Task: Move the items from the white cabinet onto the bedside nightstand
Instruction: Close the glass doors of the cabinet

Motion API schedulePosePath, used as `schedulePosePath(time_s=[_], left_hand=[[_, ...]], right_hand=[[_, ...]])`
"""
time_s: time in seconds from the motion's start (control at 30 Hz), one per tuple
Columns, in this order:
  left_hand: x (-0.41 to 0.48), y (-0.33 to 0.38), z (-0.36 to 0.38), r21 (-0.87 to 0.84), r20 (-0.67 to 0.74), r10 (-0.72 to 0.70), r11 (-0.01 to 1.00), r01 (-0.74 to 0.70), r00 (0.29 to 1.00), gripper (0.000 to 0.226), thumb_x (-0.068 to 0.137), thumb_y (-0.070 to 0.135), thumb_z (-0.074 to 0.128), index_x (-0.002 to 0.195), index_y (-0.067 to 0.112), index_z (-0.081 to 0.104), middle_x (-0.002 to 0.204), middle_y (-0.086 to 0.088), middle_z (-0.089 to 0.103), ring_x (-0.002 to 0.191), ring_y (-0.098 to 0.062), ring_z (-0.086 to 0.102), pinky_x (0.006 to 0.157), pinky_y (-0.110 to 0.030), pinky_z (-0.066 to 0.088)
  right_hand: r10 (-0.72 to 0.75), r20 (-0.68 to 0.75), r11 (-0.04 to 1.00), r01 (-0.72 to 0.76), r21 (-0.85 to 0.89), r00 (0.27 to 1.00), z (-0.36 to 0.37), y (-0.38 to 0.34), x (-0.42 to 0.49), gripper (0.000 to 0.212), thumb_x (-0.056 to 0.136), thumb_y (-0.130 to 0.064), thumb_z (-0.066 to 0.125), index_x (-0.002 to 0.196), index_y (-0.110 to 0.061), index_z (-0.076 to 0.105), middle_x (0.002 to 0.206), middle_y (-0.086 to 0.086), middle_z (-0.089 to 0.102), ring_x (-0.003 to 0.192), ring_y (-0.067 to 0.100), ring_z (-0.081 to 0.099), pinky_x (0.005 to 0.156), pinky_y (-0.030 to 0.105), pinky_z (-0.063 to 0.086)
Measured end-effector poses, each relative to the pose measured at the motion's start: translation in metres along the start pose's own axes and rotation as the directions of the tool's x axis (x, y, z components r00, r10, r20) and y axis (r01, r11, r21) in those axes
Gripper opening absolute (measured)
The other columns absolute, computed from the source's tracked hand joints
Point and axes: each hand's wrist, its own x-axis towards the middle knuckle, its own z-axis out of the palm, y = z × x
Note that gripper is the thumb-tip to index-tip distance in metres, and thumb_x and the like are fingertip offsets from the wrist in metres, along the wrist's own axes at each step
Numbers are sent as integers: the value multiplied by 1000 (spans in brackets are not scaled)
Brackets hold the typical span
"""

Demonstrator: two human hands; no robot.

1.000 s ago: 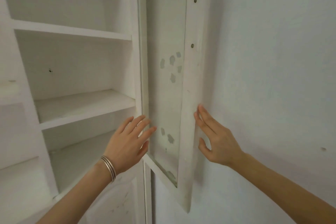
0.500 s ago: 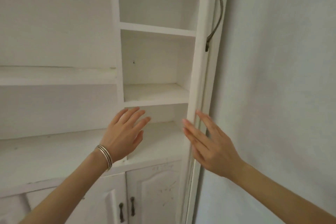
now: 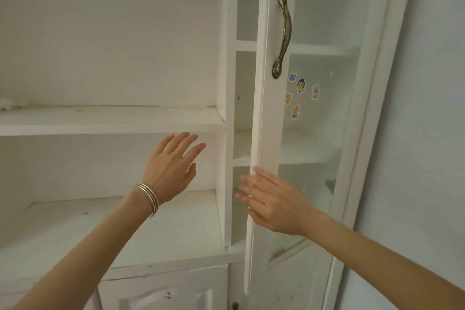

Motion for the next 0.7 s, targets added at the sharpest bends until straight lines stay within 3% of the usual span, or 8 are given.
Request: schedulePosePath(time_s=[0.1, 0.2, 0.33, 0.5, 0.6, 0.7], left_hand=[[21, -21, 11, -3, -39, -20, 1000, 20, 999, 44, 83, 22, 48, 125, 9, 57, 131, -16, 54, 122, -35, 48, 103, -51, 35], [38, -36, 26, -15, -55, 18, 1000, -19, 998, 53, 77, 16, 64, 128, 8, 55, 132, -17, 53, 123, -36, 48, 103, -53, 35], [54, -51, 46, -10, -54, 42, 999, -43, 998, 54, 83, 26, 49, 133, 7, 49, 133, -14, 52, 124, -33, 46, 106, -50, 33], [57, -60, 78, -11, -85, 46, 999, -48, 995, 67, 76, 22, 63, 137, 3, 43, 131, -14, 54, 124, -31, 46, 109, -48, 25], [56, -62, 86, -9, -111, 51, 999, -52, 992, 66, 79, 28, 45, 139, 4, 40, 131, -13, 53, 124, -29, 44, 111, -48, 22], [56, -61, 92, -21, -147, 48, 998, -51, 988, 67, 77, 28, 44, 139, 3, 40, 131, -14, 52, 123, -31, 44, 111, -49, 21]], right_hand=[[-53, 38, 999, 53, 9, 998, 32, 8, 15, 31, 95, -28, 44, 106, -10, 68, 105, 7, 68, 112, 26, 55, 112, 42, 25], [-45, -24, 998, 44, -54, 999, 55, 8, 22, 27, 94, -26, 46, 101, -14, 69, 100, 1, 69, 109, 22, 57, 111, 36, 21], [-27, -136, 997, 17, -73, 990, 66, 7, 31, 26, 92, -23, 47, 100, -14, 70, 99, 0, 69, 100, 21, 60, 106, 34, 26], [-5, -120, 997, -5, -83, 993, 84, 12, 42, 28, 89, -27, 49, 104, -14, 69, 104, 1, 68, 100, 21, 60, 102, 35, 29], [12, -103, 994, -22, -103, 995, 97, 14, 48, 29, 88, -29, 50, 105, -15, 69, 104, 1, 68, 99, 20, 60, 103, 35, 27], [13, -110, 994, -25, -110, 994, 109, 17, 54, 28, 87, -29, 52, 103, -15, 69, 102, 0, 69, 98, 20, 61, 102, 35, 28]])
